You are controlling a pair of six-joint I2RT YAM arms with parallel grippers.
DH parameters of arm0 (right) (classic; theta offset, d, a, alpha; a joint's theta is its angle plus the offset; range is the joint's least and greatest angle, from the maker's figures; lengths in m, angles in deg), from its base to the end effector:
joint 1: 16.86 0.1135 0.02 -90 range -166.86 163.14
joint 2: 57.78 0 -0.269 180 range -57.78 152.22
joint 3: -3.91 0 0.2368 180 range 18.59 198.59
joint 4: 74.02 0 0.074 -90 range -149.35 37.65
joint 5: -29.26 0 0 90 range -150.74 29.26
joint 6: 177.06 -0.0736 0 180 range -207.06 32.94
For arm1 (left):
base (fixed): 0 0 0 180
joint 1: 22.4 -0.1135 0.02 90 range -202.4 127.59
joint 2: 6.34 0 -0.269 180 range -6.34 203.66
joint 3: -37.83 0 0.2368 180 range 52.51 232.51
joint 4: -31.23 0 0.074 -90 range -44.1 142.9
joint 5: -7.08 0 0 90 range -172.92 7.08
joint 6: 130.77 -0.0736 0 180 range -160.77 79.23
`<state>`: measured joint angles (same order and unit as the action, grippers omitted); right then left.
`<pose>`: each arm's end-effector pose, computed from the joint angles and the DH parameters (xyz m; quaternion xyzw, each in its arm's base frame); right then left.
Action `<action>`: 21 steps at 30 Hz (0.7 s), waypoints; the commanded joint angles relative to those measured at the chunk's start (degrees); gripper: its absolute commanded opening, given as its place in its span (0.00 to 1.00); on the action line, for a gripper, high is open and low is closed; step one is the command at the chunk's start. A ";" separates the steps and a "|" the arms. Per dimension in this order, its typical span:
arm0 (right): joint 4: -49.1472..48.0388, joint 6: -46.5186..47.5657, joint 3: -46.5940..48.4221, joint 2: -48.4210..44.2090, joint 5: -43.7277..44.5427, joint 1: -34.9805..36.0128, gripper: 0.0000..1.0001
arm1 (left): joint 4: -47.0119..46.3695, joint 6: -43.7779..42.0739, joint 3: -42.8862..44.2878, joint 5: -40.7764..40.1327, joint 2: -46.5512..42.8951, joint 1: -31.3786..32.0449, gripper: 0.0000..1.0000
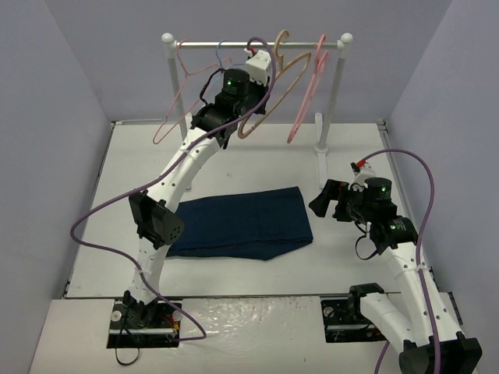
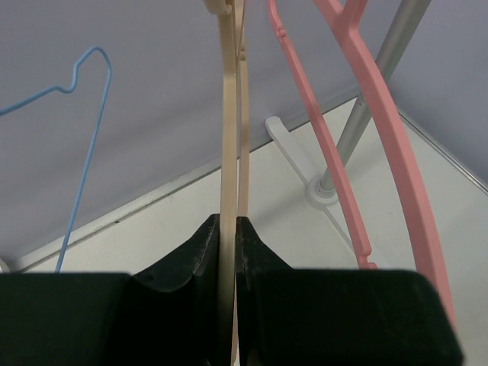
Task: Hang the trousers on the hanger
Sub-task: Pick up the hanger from the clothesline.
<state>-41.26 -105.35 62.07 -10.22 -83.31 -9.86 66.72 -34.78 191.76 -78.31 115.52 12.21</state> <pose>0.1978 0.0527 0.3020 -0.0286 0.8206 0.2782 0.4984 0.4162 -0.2944 0.4589 0.2065 0.6979 -0.2652 0.6324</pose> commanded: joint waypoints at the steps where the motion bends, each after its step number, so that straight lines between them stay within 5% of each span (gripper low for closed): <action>1: -2.26 1.05 -0.29 -0.46 -1.02 0.07 1.00 | -6.11 0.54 -1.55 -0.94 -11.37 0.67 0.00; 6: -2.26 1.15 0.01 -0.44 -0.85 0.03 1.00 | -4.17 1.11 -8.10 -2.32 -16.40 0.88 0.00; 21: -5.28 -6.99 -6.46 4.20 5.18 4.52 0.95 | -10.15 11.79 -56.78 -15.41 -49.12 3.64 0.00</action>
<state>-41.84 -107.14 59.14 -7.62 -81.99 -9.09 62.95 -28.72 141.63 -88.26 77.12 14.06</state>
